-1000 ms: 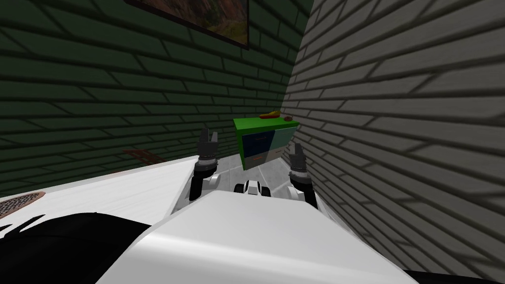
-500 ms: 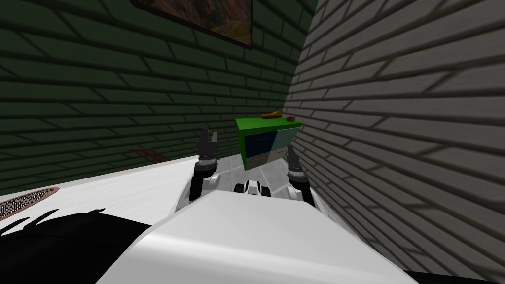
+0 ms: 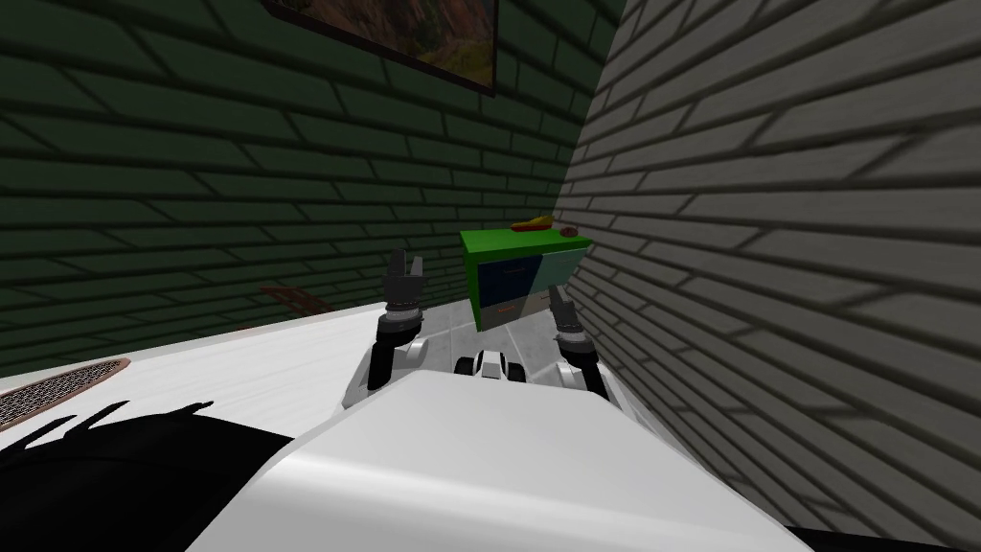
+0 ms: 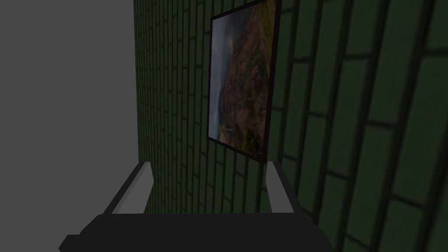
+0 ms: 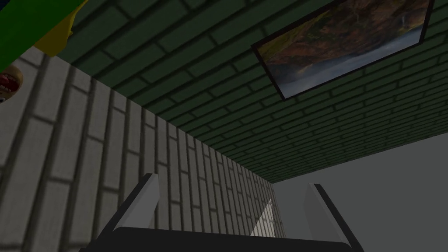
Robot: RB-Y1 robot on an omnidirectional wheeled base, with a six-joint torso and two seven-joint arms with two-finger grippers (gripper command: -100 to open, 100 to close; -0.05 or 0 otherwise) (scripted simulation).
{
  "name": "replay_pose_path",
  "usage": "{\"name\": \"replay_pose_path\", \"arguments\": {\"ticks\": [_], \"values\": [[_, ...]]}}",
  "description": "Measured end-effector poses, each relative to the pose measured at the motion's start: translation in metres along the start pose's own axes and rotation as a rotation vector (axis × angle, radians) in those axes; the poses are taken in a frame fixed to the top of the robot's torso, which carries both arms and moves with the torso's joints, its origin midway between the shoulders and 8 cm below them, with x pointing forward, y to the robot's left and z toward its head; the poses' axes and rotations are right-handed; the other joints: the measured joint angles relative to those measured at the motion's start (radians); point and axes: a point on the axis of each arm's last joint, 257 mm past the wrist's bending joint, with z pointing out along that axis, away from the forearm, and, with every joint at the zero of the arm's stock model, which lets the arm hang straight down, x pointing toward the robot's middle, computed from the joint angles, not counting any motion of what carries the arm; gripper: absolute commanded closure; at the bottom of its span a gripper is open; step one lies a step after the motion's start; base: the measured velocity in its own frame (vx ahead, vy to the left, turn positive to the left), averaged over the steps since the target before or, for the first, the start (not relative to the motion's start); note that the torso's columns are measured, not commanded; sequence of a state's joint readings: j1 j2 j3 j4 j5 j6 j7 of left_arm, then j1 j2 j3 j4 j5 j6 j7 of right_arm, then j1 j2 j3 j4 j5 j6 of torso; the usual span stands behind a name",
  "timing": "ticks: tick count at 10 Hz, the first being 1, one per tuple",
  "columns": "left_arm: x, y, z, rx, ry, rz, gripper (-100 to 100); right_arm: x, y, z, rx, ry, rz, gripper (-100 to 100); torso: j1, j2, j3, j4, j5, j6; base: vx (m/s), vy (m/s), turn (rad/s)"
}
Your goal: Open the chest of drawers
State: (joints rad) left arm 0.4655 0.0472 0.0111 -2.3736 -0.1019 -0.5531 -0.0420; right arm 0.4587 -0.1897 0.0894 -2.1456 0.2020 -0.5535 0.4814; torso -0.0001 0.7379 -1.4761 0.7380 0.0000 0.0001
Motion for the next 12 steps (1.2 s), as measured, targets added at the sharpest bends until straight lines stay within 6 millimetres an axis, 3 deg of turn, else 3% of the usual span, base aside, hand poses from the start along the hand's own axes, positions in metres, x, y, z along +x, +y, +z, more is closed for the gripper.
{"name": "replay_pose_path", "arguments": {"ticks": [12], "values": [[0.000, 0.000, 0.000, 0.000, 0.000, 0.000, 0, 0.048, -0.021, -0.007, -0.023, 0.137, -0.440, -100, 0.000, 0.000, 0.000, 0.000, 0.000, 0.000, 0.015, 0.025, 0.027]]}}
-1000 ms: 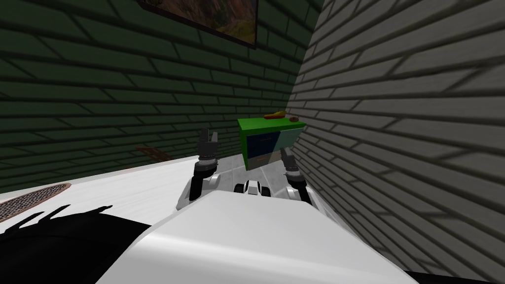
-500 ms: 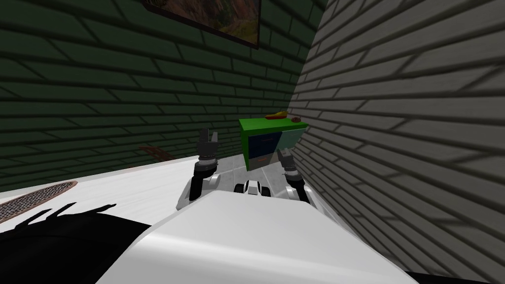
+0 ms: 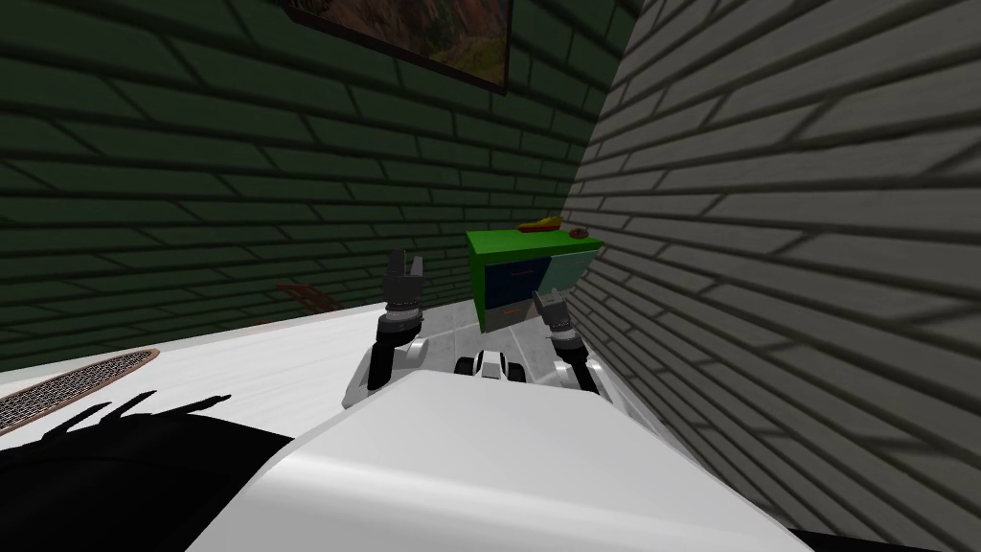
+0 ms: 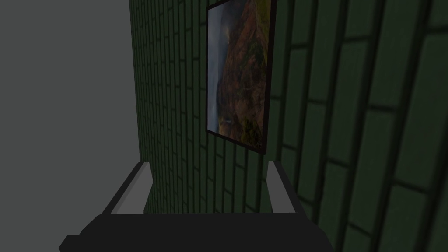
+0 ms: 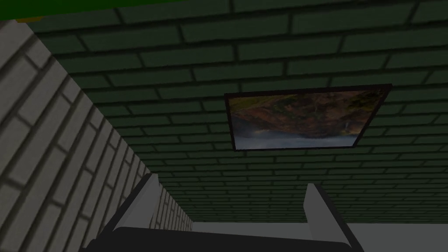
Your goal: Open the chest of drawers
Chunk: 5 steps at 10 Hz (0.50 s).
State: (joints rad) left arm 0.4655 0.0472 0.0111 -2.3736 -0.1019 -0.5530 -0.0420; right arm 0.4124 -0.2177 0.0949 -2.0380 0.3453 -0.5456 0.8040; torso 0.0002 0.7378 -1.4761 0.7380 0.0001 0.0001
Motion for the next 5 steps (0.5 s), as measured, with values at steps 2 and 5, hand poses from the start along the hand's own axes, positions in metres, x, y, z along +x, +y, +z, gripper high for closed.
{"name": "replay_pose_path", "arguments": {"ticks": [2, 5], "values": [[0.000, 0.000, 0.000, 0.000, 0.000, 0.000, 0, 0.011, 0.000, -0.002, -0.010, 0.024, -0.083, -100, 0.000, 0.000, 0.000, 0.000, 0.000, 0.000, 0.018, 0.016, 0.007], [0.000, 0.000, 0.000, 0.000, 0.000, 0.000, 0, 0.021, -0.002, -0.001, -0.021, 0.049, -0.185, -100, 0.000, 0.000, 0.000, 0.000, 0.000, 0.000, 0.022, 0.015, 0.025]]}}
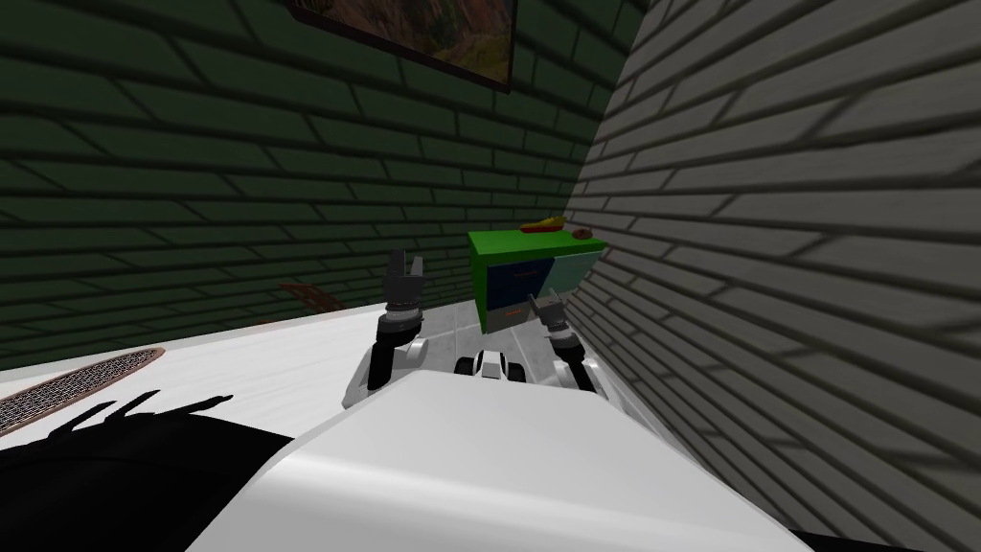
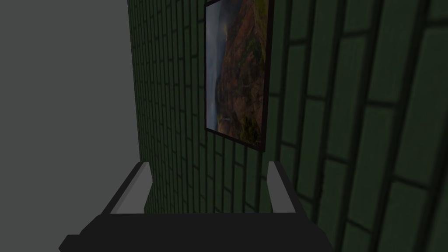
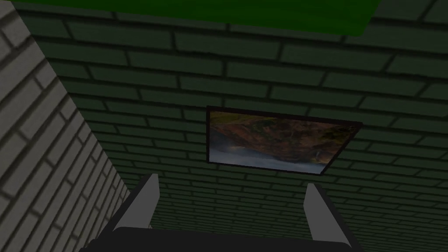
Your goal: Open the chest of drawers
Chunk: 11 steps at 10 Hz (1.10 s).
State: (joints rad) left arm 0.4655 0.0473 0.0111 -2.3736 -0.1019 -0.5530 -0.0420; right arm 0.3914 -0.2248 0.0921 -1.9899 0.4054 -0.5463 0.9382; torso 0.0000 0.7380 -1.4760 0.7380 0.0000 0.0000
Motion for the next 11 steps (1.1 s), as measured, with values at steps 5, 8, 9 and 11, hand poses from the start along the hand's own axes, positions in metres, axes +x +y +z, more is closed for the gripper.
{"name": "replay_pose_path", "arguments": {"ticks": [5, 8, 9, 11], "values": [[0.000, 0.000, 0.000, 0.000, 0.000, 0.000, 0, 0.021, 0.002, 0.000, -0.027, 0.044, -0.189, -100, 0.000, 0.000, 0.000, 0.000, 0.000, 0.000, 0.023, 0.013, 0.012], [0.000, 0.000, 0.000, 0.000, 0.000, 0.000, 0, 0.031, 0.002, 0.000, -0.045, 0.065, -0.301, -100, -0.001, 0.001, 0.000, 0.000, 0.000, 0.000, 0.025, 0.006, 0.005], [0.000, 0.000, 0.000, 0.000, 0.000, 0.000, 0, 0.038, 0.001, 0.001, -0.054, 0.076, -0.343, -100, 0.000, 0.000, 0.000, 0.000, 0.000, 0.000, 0.029, 0.005, 0.008], [0.000, 0.000, 0.000, 0.000, 0.000, 0.000, 0, 0.042, 0.001, 0.000, -0.062, 0.084, -0.401, -100, 0.000, 0.001, 0.000, 0.000, 0.000, 0.000, 0.017, 0.002, 0.002]]}}
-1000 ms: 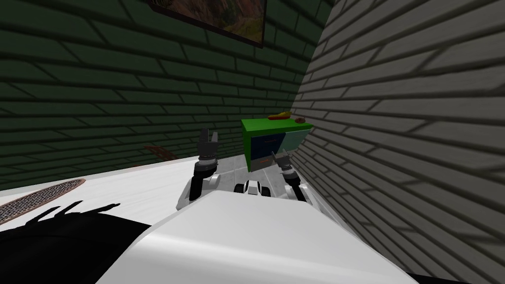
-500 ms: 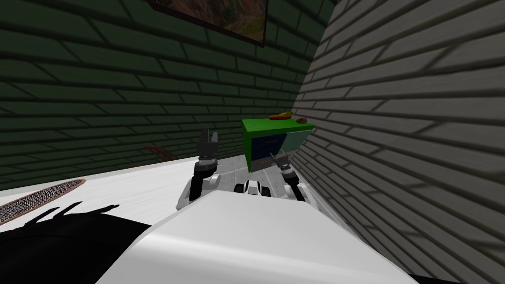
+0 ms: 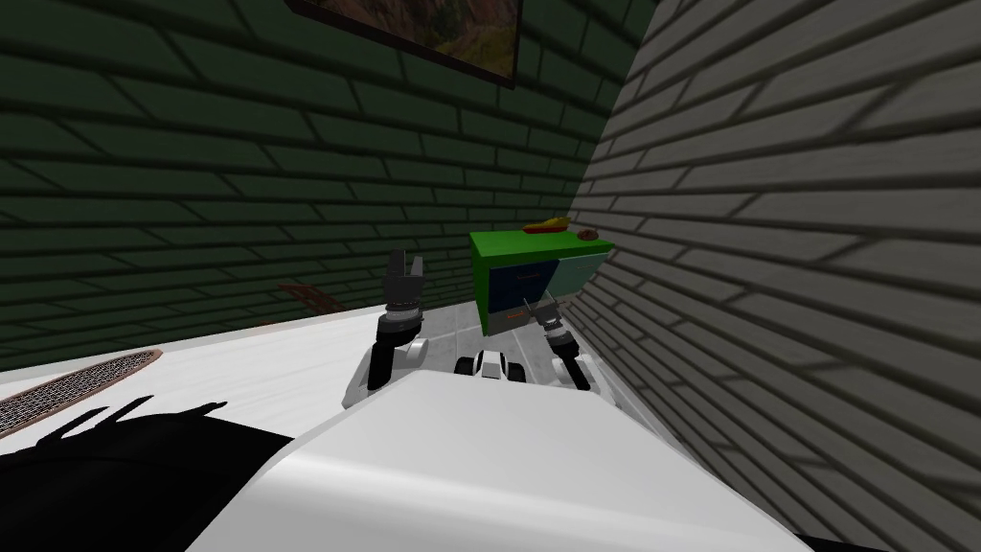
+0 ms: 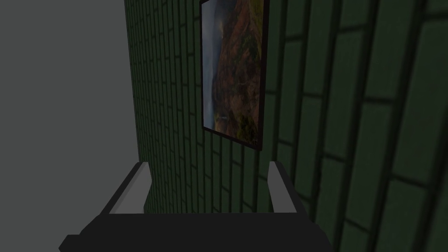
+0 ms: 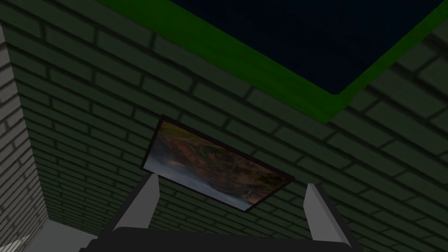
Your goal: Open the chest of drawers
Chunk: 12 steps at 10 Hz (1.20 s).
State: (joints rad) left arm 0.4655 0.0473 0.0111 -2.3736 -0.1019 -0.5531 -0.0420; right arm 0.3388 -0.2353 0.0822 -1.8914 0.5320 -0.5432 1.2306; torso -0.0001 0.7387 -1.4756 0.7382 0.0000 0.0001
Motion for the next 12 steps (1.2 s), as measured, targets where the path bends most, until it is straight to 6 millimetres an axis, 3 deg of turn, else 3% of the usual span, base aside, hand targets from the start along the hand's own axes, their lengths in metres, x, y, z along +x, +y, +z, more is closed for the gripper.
{"name": "replay_pose_path", "arguments": {"ticks": [12], "values": [[0.000, 0.000, 0.000, 0.000, 0.000, 0.000, 0, 0.045, 0.012, 0.005, -0.084, 0.065, -0.438, -100, 0.000, -0.001, 0.000, 0.000, 0.000, 0.000, 0.033, -0.004, -0.005]]}}
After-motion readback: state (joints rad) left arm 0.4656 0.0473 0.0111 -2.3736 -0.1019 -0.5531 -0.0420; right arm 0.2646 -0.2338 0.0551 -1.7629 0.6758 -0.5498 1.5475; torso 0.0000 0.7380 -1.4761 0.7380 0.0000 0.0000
